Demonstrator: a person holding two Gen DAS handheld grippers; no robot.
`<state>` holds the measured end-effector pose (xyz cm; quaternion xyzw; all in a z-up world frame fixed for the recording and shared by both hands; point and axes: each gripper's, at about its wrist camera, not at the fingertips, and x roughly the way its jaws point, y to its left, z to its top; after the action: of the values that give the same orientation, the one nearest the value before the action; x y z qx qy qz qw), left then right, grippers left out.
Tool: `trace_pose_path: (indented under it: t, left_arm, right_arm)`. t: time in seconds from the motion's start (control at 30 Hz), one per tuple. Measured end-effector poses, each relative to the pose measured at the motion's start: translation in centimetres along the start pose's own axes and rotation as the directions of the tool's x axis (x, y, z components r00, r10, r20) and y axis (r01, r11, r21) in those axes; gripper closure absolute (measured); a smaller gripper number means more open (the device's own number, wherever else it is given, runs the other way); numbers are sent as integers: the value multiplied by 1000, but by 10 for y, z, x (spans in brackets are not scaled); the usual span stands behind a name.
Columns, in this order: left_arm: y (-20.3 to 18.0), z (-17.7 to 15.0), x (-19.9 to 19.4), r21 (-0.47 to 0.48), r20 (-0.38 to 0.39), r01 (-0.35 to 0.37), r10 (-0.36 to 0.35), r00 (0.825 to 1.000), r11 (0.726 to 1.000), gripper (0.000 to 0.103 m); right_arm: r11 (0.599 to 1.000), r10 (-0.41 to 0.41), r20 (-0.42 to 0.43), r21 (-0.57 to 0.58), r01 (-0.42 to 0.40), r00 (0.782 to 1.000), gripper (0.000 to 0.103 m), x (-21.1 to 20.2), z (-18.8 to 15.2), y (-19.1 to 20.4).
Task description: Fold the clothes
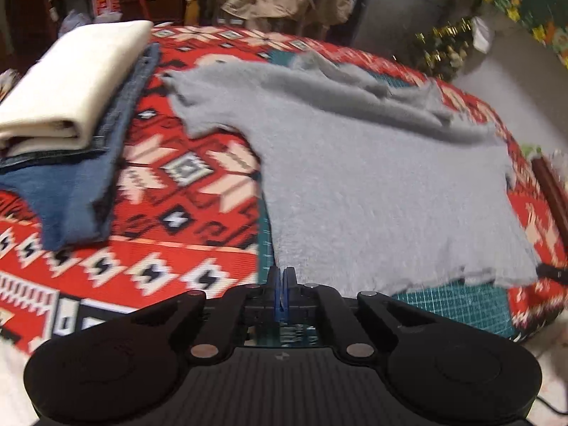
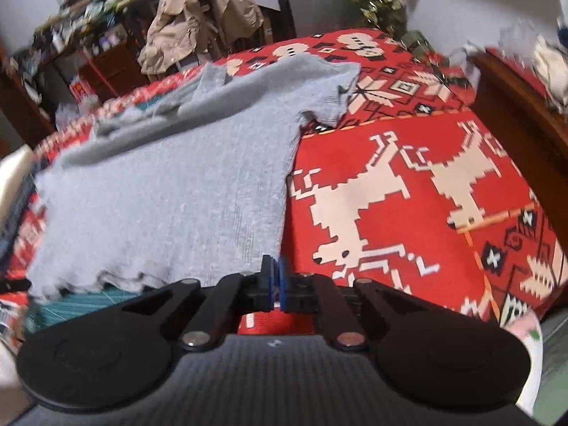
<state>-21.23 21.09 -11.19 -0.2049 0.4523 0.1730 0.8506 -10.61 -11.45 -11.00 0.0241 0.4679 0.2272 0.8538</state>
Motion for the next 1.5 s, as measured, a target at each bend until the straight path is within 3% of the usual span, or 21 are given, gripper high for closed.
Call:
trace_pose_path:
  t: [0.3, 0.67, 0.83, 0.9, 1.03, 1.1, 1.3, 1.4, 1.47, 1.5]
  left_arm:
    - [24, -15, -15, -38, -56, -17, 15, 998, 999, 102]
    - [31, -28, -3, -29, -131, -43, 38, 991, 999, 102]
    - [35, -28, -3, -65, -144, -37, 27, 989, 997, 97]
    - [35, -27, -8, -67, -131, -34, 25, 991, 997, 96]
    - [34, -25, -20, -42, -82, -38, 35, 996, 998, 80]
    - [32, -23, -26, -31, -53, -25, 23, 998, 999, 76]
    - [20, -9, -44, 55, 60, -14, 10, 998, 998, 60]
    - [15, 4, -47, 103, 103, -3, -7, 995, 995, 59]
    - [13, 14, -46, 119, 132, -1, -15, 991, 993, 53]
    - [12, 19, -45, 125, 155, -10, -9, 988, 992, 45]
  right_arm:
    - [1000, -12, -56, -6, 11, 998, 101, -26, -11, -9]
    - [999, -41, -130, 21, 44, 991, 101, -13, -26, -20]
    - [998, -41, -148, 37, 47, 988, 98, -10, -29, -22]
    - [998, -49, -145, 43, 56, 988, 91, -10, -28, -23]
    - [998, -57, -121, 27, 60, 991, 88, -16, -23, -21]
    - [999, -48, -95, 14, 50, 994, 79, -21, -19, -18]
    - [995, 8, -1, -97, -8, 1000, 63, -38, -4, 4]
    - [987, 33, 33, -158, -28, 999, 55, -41, 9, 17]
    - [981, 52, 51, -188, -42, 997, 47, -42, 19, 25]
    - [979, 59, 62, -199, -45, 996, 43, -43, 24, 28]
